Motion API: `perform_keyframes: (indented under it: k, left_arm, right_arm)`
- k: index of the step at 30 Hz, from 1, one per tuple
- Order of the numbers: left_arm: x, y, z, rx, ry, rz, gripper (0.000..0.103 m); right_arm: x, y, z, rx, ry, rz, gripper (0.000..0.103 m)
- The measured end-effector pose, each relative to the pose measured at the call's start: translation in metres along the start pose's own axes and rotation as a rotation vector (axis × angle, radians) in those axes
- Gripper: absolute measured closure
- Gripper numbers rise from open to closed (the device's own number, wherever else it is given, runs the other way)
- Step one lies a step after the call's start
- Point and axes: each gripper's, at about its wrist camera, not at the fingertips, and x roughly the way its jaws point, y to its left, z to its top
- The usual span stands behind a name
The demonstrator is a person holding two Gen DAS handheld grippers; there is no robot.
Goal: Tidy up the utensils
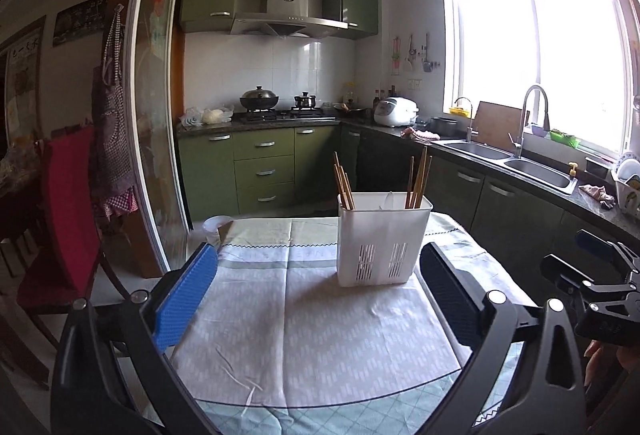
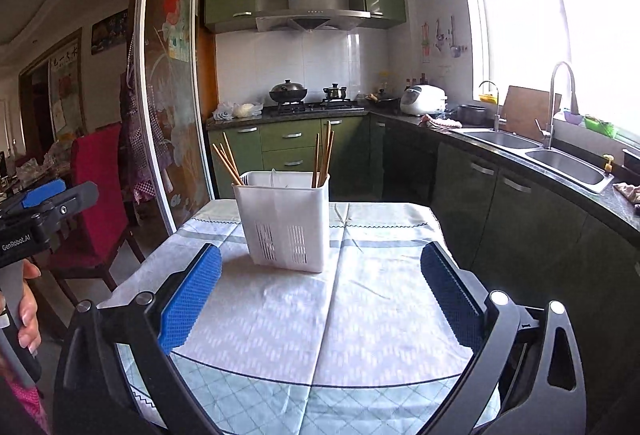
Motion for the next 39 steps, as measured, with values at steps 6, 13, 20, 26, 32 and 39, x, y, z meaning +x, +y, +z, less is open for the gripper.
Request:
perform_keyframes:
  k: [6, 13, 20, 26, 32, 39]
  left_arm:
    - [-0.017, 0.011, -0.017, -0.057, 0.050, -0.001, 0.007]
    - [-0.021, 0.016, -0.029, -0.078, 0.093, 0.024, 0.007]
    - [-0.023, 0.013, -0.036, -0.061, 0.114, 0.016, 0.007]
    - [-0.023, 0.012, -0.039, -0.057, 0.120, 0.010, 0.007]
    - [-0.024, 0.015, -0.040, -0.068, 0.119, 0.013, 0.007]
    - [-0.024, 0.016, -0.039, -0.064, 0.123, 0.004, 0.007]
  right_arm:
    - [-0.025, 0.005, -0.007, -0.014, -0.024, -0.006, 0.005]
    - [-0.033, 0.006, -0.006, -0.002, -0.024, 0.000, 0.005]
    - [-0.033, 0.008, -0.003, 0.004, -0.018, 0.002, 0.005]
    - [-0.032, 0.011, -0.003, -0.001, -0.014, 0.007, 0.005]
    - [-0.030, 0.013, -0.004, -0.003, -0.006, 0.016, 0.005]
    - [-0.029, 0.012, -0.003, -0.001, -0.009, 0.016, 0.005]
